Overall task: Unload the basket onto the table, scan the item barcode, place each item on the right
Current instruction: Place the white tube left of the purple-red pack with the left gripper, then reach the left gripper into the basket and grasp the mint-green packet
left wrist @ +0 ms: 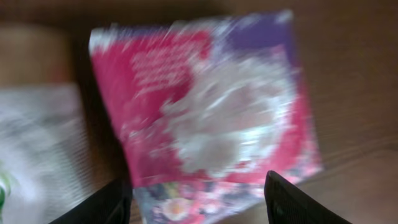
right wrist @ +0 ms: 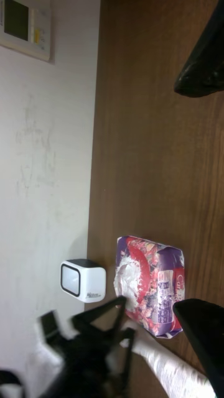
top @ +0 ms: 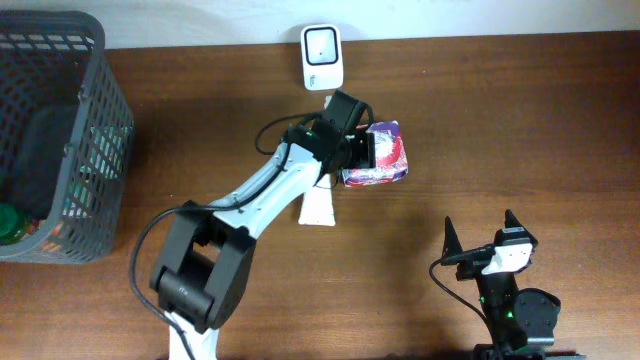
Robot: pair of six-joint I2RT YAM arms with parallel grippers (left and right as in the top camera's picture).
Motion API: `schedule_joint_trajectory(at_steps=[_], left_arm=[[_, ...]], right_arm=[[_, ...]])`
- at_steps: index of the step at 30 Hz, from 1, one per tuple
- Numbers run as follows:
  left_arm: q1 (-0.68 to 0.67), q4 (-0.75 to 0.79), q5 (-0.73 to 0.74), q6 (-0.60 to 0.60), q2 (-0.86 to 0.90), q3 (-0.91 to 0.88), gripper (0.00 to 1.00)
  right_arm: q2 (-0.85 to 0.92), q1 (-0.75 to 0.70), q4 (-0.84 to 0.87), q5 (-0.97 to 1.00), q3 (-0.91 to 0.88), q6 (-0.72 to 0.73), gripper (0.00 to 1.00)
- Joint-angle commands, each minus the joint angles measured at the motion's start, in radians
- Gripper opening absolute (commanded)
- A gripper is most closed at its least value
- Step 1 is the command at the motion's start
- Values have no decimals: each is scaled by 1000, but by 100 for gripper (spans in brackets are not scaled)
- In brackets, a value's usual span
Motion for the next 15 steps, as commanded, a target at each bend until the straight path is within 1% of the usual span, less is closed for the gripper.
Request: schedule_joint_trajectory(at_steps=[1, 3, 5, 6, 7, 8, 9, 10, 11, 12, 13, 14, 15], left_arm=[[48, -6, 29, 28, -204, 52, 68], [148, -54, 30, 101, -374, 52, 71], [255, -150, 29, 208, -529, 52, 79], [316, -201, 28, 235, -606, 52, 82], [390, -264, -2, 256, -682, 52, 88], [481, -343, -85, 256, -757, 52, 99], [566, -398, -145, 269, -809, 52, 98], [656, -357, -92, 361, -851, 53, 90], [743, -269, 58, 398, -876, 63, 86], [815, -217, 174, 397, -874, 98, 86], [862, -187, 217, 397, -860, 133, 88], [909, -169, 216, 398, -830, 188, 89], [976, -166, 157, 401, -761, 278, 99]], right_arm=[[-6, -4, -2, 5, -9, 4, 98], [-6, -4, -2, 5, -9, 4, 99], [-6, -4, -2, 5, -9, 4, 99], [-6, -4, -2, 5, -9, 4, 99], [-6, -4, -2, 5, -9, 4, 99], [-6, -4, -2, 5, -9, 4, 99], [-6, -4, -2, 5, -9, 4, 99], [-6, -4, -2, 5, -9, 4, 99], [-6, -4, -2, 5, -9, 4, 99], [-6, -4, -2, 5, -9, 4, 99], [-6, -4, -2, 5, -9, 4, 99], [-6, -4, -2, 5, -9, 4, 99], [-6, -4, -2, 5, -9, 4, 99]])
